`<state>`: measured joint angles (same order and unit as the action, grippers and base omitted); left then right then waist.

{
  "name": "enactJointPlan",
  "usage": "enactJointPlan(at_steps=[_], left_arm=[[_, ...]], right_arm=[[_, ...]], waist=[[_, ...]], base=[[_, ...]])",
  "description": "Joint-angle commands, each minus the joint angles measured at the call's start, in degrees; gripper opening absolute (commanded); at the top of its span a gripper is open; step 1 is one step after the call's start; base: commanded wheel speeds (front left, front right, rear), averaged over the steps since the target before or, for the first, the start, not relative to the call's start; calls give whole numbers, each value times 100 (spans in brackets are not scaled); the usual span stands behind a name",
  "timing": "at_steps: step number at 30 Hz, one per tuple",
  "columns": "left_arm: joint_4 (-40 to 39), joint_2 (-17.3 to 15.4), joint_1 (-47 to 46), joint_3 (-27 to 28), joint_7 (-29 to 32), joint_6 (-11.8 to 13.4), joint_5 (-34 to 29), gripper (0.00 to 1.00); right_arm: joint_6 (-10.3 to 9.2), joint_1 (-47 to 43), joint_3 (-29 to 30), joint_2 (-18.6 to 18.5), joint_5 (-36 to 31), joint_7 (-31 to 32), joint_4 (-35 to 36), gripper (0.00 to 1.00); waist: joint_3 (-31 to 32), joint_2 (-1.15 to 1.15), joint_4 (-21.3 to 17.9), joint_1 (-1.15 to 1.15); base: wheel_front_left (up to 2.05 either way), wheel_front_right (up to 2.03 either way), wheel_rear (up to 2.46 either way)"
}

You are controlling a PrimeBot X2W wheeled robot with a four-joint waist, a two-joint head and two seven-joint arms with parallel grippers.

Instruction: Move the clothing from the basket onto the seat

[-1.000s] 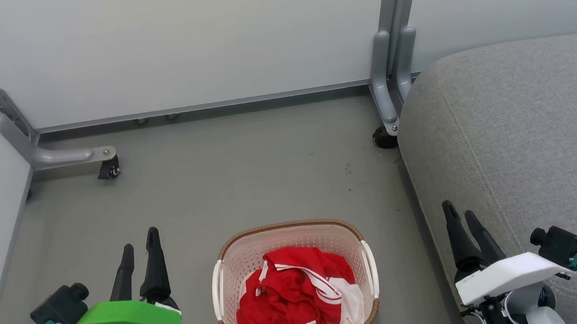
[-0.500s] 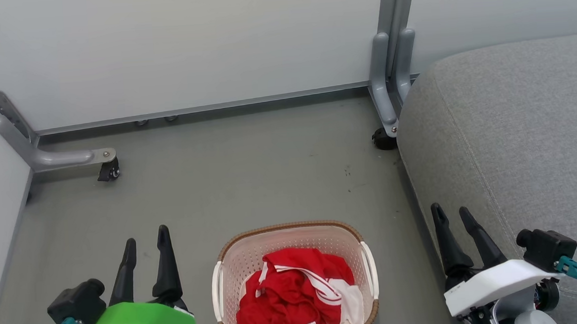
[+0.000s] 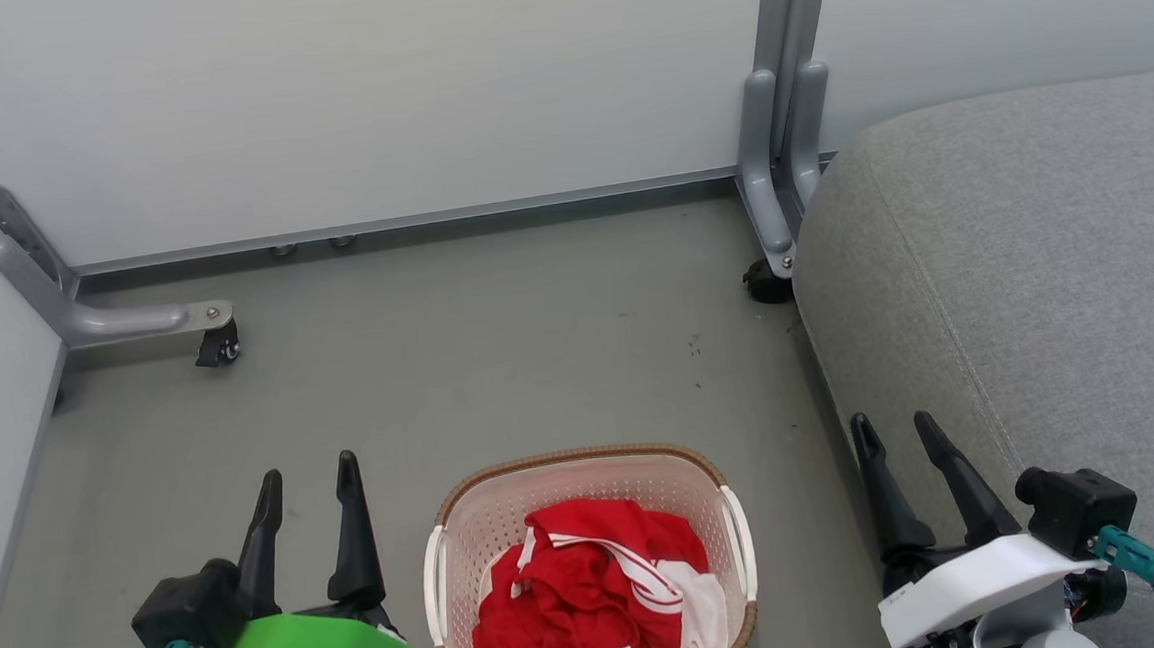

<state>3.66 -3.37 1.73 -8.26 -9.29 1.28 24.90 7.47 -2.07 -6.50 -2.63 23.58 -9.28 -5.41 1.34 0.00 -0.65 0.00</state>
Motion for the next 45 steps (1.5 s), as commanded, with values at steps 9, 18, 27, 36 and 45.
enactJointPlan(at_steps=[9, 18, 27, 36, 45], left_arm=[[-85, -49, 85, -159, -170, 61, -670, 100], [76, -59, 128, -242, -282, 17, -1086, 100], [109, -27, 198, -258, -383, -11, -1452, 100], [96, -1, 246, -285, -485, -12, -1842, 100], [88, 13, 297, -318, -569, 26, -2252, 100]], right_arm=[[2, -97, -31, -26, -500, -173, 81, 100], [3, -149, -18, -30, -827, -284, 99, 100], [3, -234, -7, -33, -1187, -388, 115, 100], [3, -262, -48, -35, -1560, -483, 142, 100], [3, -326, -80, -37, -1919, -580, 165, 100]], waist=[[-3, 0, 0, 0], [22, 0, -9, 0], [60, 0, -14, 0], [84, 0, -37, 0], [125, 0, -45, 0]], base=[[0, 0, 0], [0, 0, 0], [0, 0, 0], [0, 0, 0], [0, 0, 0]])
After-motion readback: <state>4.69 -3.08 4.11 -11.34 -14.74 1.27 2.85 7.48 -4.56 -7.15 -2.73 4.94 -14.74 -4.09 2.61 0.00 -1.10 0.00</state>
